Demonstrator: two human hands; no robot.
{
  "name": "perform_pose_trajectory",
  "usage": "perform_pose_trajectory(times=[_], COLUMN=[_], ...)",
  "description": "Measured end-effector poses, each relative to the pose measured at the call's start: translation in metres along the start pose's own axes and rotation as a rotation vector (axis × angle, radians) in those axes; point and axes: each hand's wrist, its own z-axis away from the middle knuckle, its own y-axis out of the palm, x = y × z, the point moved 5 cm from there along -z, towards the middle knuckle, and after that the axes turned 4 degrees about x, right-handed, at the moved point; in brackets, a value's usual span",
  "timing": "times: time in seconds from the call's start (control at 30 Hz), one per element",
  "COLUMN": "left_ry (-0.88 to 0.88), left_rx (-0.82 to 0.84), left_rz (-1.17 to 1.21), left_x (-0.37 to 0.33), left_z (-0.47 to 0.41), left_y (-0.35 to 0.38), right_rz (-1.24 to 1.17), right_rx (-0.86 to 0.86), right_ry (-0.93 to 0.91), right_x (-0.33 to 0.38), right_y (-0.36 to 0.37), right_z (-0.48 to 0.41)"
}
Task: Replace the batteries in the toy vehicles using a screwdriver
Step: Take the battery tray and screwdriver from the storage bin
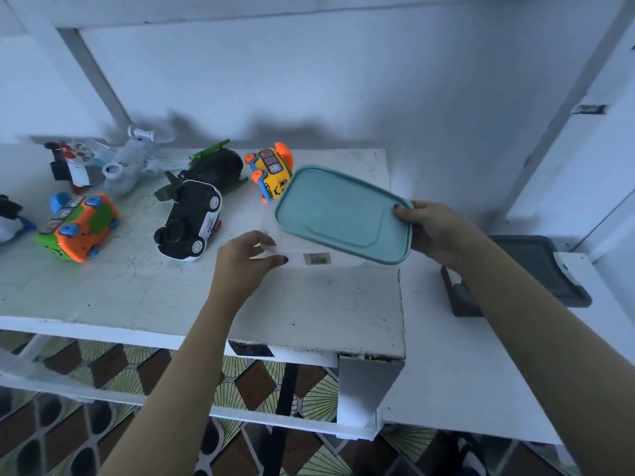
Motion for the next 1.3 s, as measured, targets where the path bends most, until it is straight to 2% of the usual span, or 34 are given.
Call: perform_pose_trajectory(times=[0.1,0.23,0.33,0.4,0.5,0.67,0.77,0.87,1.07,1.17,1.3], left_ry=[0.074,0.075,0.052,-0.028,-0.118,-0.144,-0.108,-0.093,-0.025,-0.061,-0.108], left_rx=[0.007,0.059,0.146,0.097,-0.006,0.157,0.124,0.077,-0.011,-0.095,-0.162], left_rz=[-0.059,-0.087,0.156,0.228,0.173,0.004,-0.041,-0.078,-0.139,-0.014,0.15], left_x=[-0.006,-0.005,-0.005,0.0,0.01,0.019,0.021,0.022,0.017,0.01,0.001], left_z=[-0.017,-0.036,-0.032,-0.026,-0.013,0.009,0.012,0.01,0.002,-0.011,-0.025], left_y=[0.001,-0.001,0.001,-0.003,-0.015,-0.014,-0.016,-0.018,-0.02,-0.019,-0.014], right_rz=[0.055,0.21,0.307,0.348,0.408,0.925,1.131,1.11,0.709,0.75,0.794], right_rx=[0.073,0.16,0.209,0.219,0.212,0.138,0.137,0.103,-0.066,-0.136,-0.126], right_ry=[0.03,0.126,0.202,0.22,0.227,0.128,0.129,0.166,0.182,0.108,0.058], right_x=[-0.005,-0.016,-0.03,-0.036,-0.044,-0.037,-0.03,-0.027,-0.014,-0.006,-0.004], right_y=[0.005,0.012,0.017,0.021,0.024,0.031,0.04,0.042,0.034,0.035,0.041], right_z=[0.0,0.003,0.006,0.007,0.007,0.01,0.015,0.016,0.003,-0.003,-0.01])
